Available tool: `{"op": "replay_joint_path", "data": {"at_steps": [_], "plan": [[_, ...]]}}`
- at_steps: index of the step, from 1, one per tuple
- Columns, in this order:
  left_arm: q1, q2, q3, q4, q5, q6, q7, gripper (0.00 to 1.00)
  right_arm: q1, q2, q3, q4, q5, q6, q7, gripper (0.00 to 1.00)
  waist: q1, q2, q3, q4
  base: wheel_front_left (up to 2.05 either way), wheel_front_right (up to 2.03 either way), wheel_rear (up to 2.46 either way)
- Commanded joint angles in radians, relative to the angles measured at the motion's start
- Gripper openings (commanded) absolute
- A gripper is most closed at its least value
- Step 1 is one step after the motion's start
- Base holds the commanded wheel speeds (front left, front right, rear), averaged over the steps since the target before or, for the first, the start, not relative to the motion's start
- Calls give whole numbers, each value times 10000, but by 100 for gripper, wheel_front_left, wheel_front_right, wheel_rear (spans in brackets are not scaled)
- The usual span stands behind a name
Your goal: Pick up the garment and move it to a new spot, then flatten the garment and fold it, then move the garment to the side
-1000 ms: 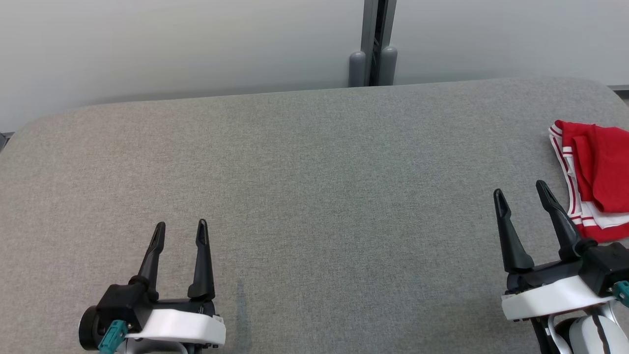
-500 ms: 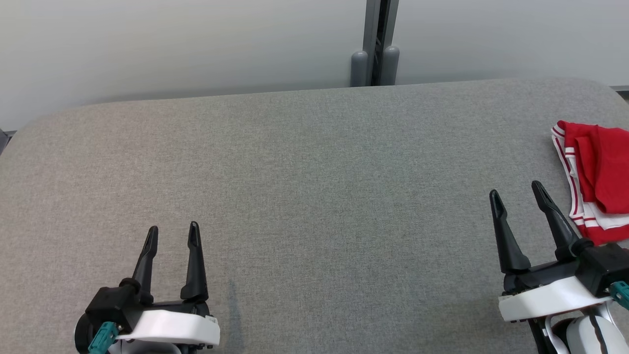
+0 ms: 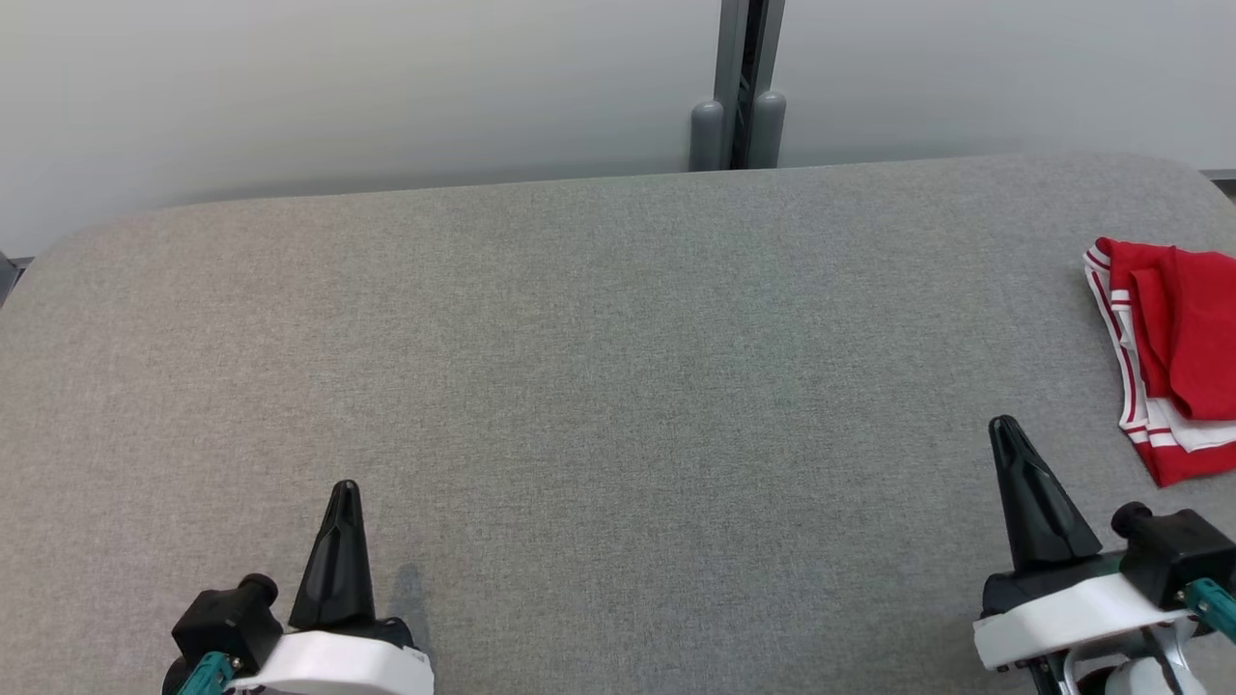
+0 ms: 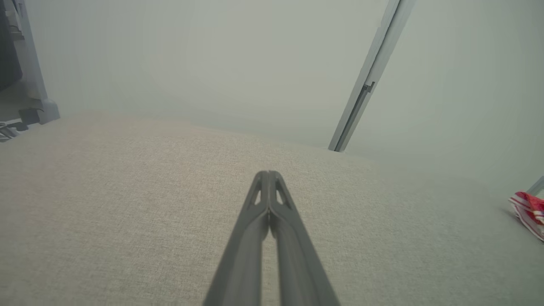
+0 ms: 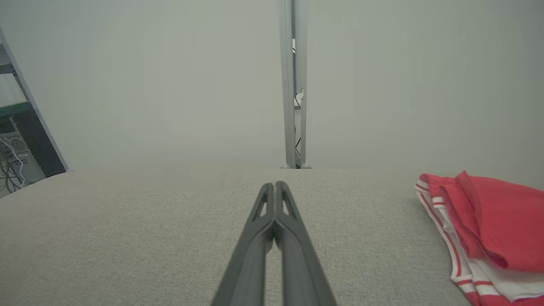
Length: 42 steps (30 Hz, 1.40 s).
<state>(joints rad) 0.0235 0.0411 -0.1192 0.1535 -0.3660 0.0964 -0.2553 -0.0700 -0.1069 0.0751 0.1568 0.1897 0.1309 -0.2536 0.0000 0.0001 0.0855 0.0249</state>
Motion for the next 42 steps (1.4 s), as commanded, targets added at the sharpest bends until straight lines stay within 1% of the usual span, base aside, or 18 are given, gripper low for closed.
{"op": "replay_joint_path", "data": {"at_steps": [1,9,22,42], "plan": [[-241,22,-10,-94,-491,-97,74,0,-154,-67,-202,-124,556,0,150,0,0,-1,-12,-5,0,0,0],[-651,32,-74,308,-1905,-357,352,0,-128,-43,-653,-56,2112,0,626,0,0,-1,-65,-21,0,0,0],[-1241,46,-192,853,-3949,-720,724,0,-93,2,-1303,47,4333,-1,1306,0,0,-1,-152,-48,0,0,0],[-1885,64,-324,1398,-6433,-1147,1195,0,-45,70,-2113,178,7042,-1,2153,0,0,-1,-276,-88,0,0,0]]}}
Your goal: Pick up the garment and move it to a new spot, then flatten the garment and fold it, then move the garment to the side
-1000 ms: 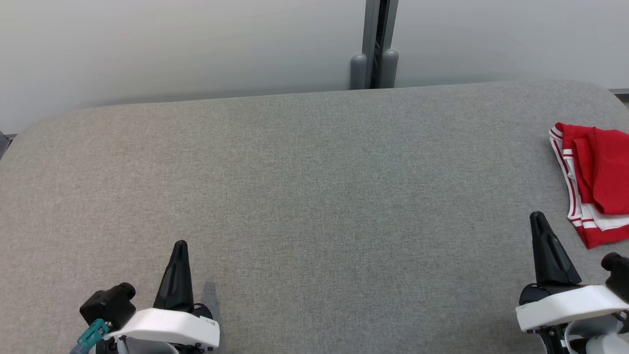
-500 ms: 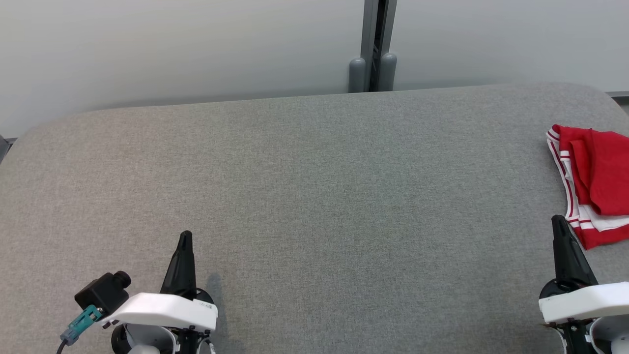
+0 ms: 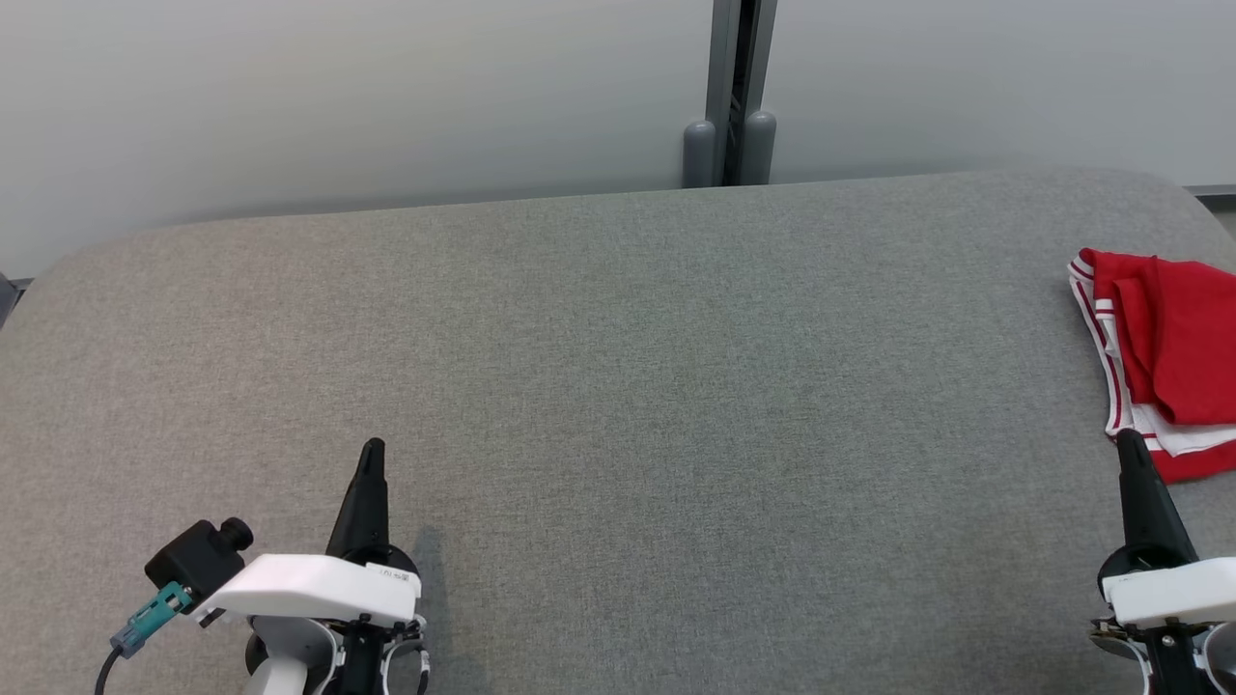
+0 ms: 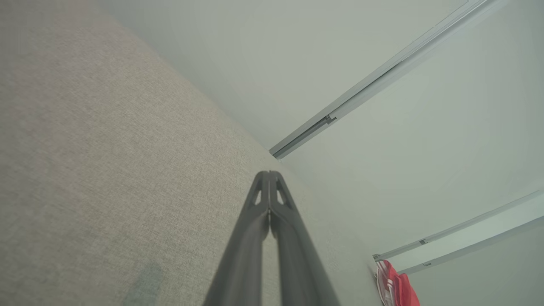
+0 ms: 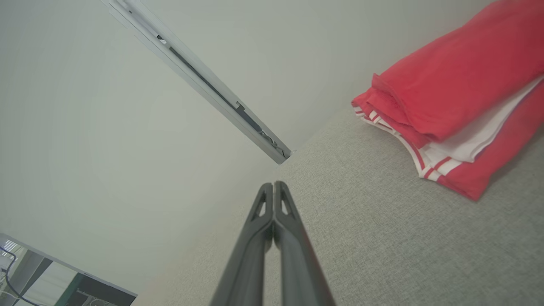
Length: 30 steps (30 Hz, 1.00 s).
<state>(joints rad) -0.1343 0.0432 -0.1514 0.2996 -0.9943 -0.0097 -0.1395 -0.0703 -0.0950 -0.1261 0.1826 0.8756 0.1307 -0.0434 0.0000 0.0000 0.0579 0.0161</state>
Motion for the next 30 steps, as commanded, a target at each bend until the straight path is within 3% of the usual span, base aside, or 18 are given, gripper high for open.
{"op": "replay_joint_path", "data": {"at_steps": [1,30], "plan": [[-343,43,-9,-36,-271,-103,58,0,-40,-46,-143,-74,313,1,97,0,0,0,-8,-2,0,0,0],[-1100,65,-161,639,-3147,-601,603,0,19,51,-1105,76,3429,1,1095,0,0,0,-192,-62,0,0,0]]}}
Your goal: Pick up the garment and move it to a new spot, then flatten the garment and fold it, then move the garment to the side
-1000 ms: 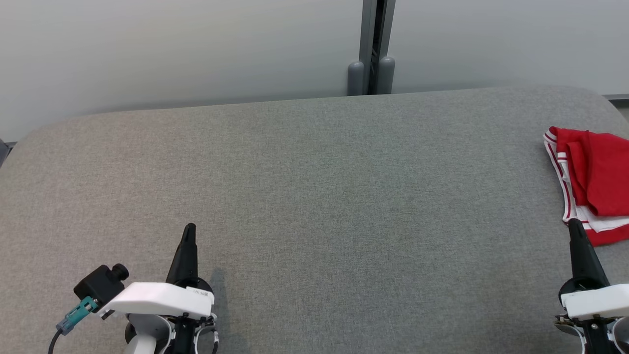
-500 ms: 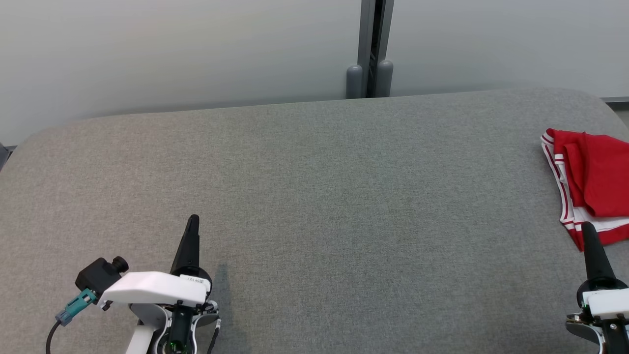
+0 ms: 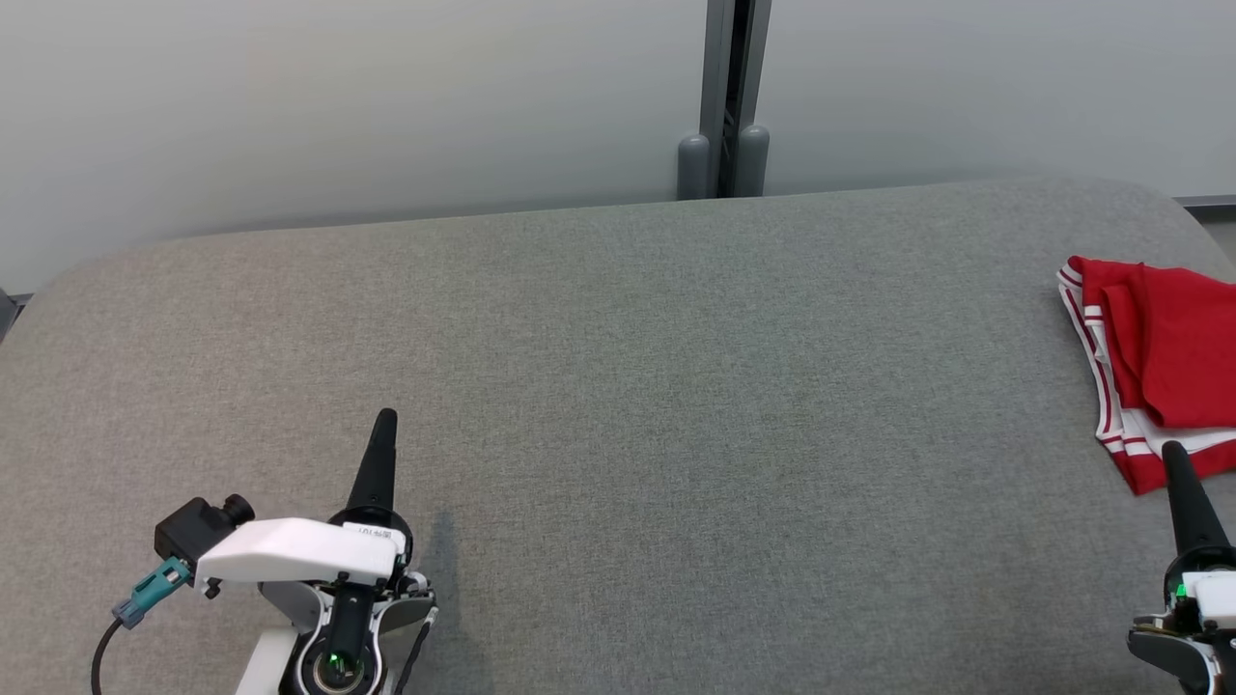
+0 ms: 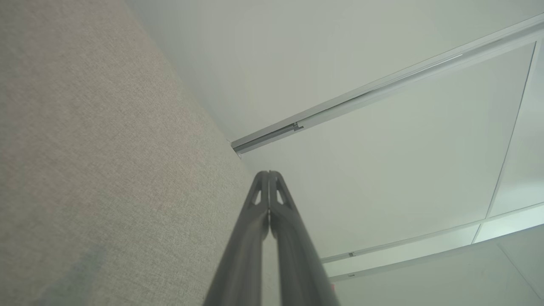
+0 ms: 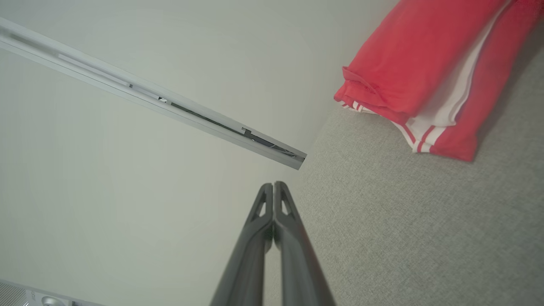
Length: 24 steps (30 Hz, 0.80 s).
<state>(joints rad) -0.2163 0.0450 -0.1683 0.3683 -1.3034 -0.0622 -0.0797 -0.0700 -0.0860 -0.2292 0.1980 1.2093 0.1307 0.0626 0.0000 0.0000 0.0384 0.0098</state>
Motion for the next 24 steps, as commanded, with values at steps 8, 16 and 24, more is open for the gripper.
{"op": "replay_joint_path", "data": {"at_steps": [8,16,24], "plan": [[-510,55,-35,152,-930,-218,168,0,34,-10,-367,-28,1024,1,352,0,0,0,-63,-20,0,0,0],[-681,60,-71,309,-1571,-340,285,0,48,18,-578,16,1714,1,570,0,0,0,-116,-37,0,0,0],[-820,66,-106,458,-2173,-447,406,0,61,39,-790,54,2355,1,798,0,0,0,-168,-54,0,0,0]]}}
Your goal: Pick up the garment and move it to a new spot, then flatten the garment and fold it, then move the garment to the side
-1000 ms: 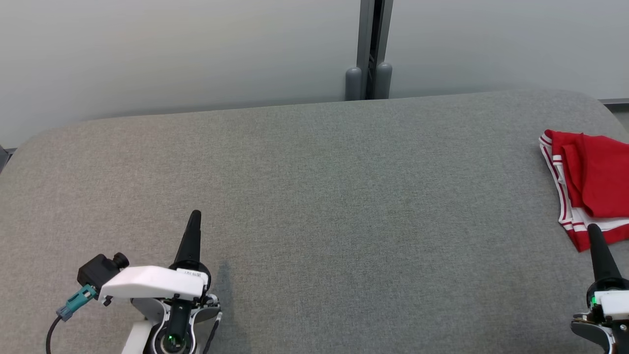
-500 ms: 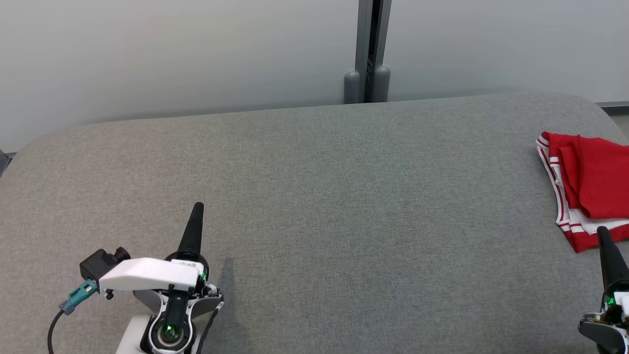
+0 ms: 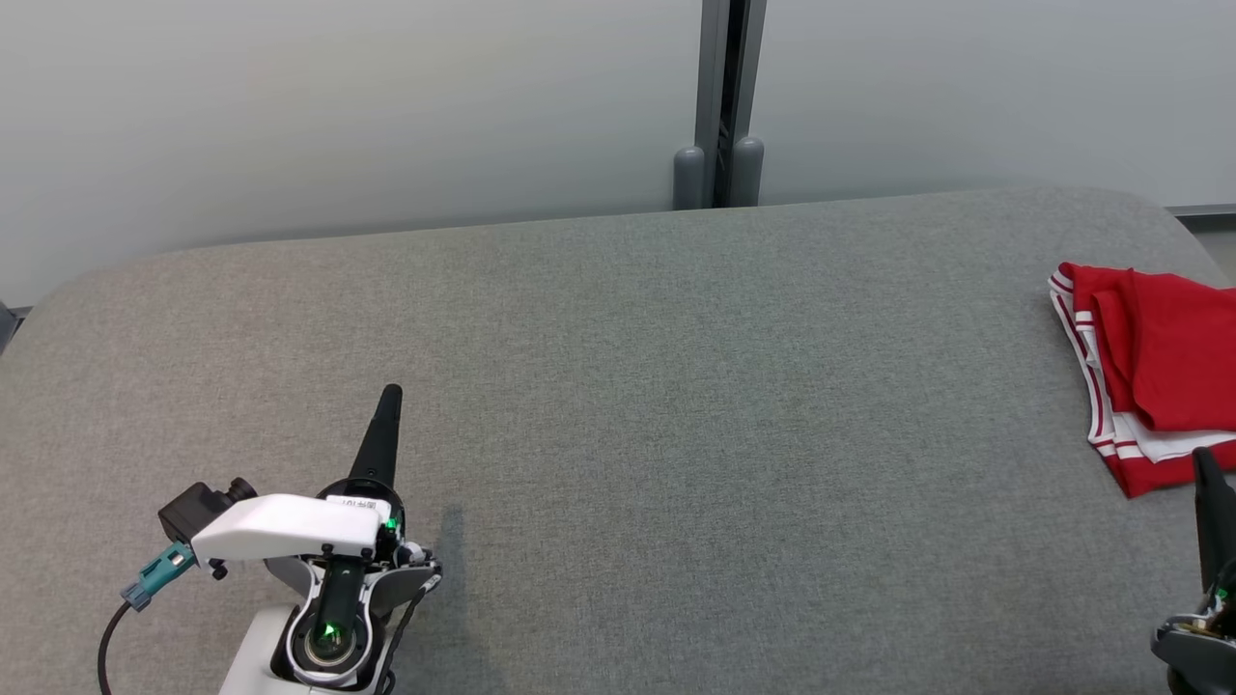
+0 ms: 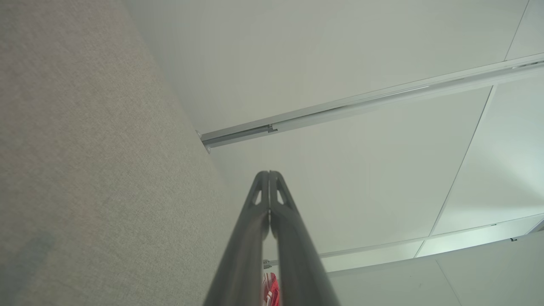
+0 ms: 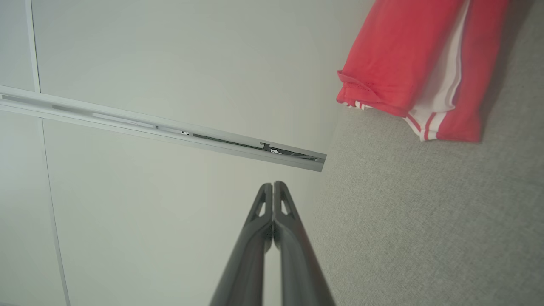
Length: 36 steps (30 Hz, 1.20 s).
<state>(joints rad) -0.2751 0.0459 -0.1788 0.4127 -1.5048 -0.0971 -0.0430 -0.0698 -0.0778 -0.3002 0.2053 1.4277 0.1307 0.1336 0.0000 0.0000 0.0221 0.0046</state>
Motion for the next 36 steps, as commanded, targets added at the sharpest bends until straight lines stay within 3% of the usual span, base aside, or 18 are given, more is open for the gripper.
{"op": "replay_joint_path", "data": {"at_steps": [1,26,36], "plan": [[-260,57,-3,28,-242,-105,54,0,61,-39,-101,-16,245,1,112,0,0,0,-12,-4,0,0,0],[-658,69,-91,411,-1811,-379,349,0,96,42,-667,92,1952,0,687,0,0,0,-170,-55,0,0,0],[-642,70,-90,413,-1839,-371,355,0,91,55,-674,94,1936,0,720,0,0,0,-177,-57,0,0,0]]}}
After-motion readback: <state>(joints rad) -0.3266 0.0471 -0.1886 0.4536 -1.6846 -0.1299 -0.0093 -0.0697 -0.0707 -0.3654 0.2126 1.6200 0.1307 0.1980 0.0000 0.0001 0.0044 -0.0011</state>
